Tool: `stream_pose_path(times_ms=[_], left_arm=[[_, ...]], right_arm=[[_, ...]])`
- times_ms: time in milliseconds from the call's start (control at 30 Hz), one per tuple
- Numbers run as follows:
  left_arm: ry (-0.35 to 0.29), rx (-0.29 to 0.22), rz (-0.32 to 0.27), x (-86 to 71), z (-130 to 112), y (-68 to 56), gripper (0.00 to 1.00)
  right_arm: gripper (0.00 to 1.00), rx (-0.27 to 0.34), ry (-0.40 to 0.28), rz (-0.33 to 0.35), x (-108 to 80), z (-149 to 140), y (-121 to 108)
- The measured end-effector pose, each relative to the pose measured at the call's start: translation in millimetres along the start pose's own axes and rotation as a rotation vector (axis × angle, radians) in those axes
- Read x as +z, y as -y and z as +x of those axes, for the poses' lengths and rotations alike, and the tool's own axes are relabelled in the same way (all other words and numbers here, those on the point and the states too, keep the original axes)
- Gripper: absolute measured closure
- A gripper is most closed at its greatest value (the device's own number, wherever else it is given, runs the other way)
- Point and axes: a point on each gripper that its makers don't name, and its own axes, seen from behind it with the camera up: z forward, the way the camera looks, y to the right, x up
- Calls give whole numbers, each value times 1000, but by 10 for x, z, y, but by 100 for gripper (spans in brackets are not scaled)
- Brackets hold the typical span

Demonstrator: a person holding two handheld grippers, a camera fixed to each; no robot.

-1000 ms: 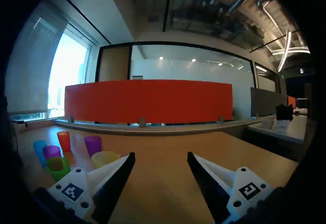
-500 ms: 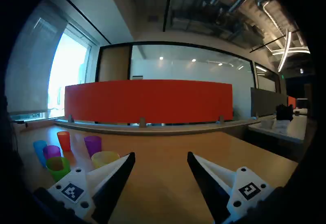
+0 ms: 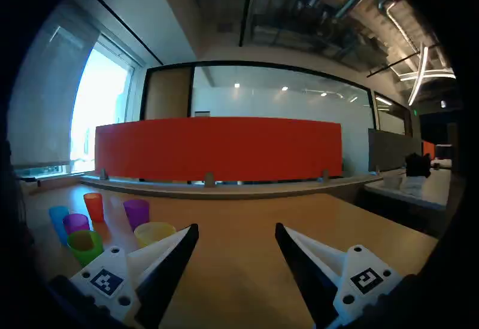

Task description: Pour water

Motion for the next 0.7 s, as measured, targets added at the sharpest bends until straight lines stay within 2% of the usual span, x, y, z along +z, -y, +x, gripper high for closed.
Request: stream_pose_path(times_ms=[200, 333, 700], left_arm=[[0, -1, 0, 9, 7, -3, 9], [-1, -2, 1, 10, 5, -4, 0], [-1, -2, 0, 11, 2, -9, 0]], right_arm=[[1, 0, 0, 0, 1, -4, -3], [1, 1, 0, 0, 2, -4, -2], [1, 0, 0, 0, -3, -5, 3]])
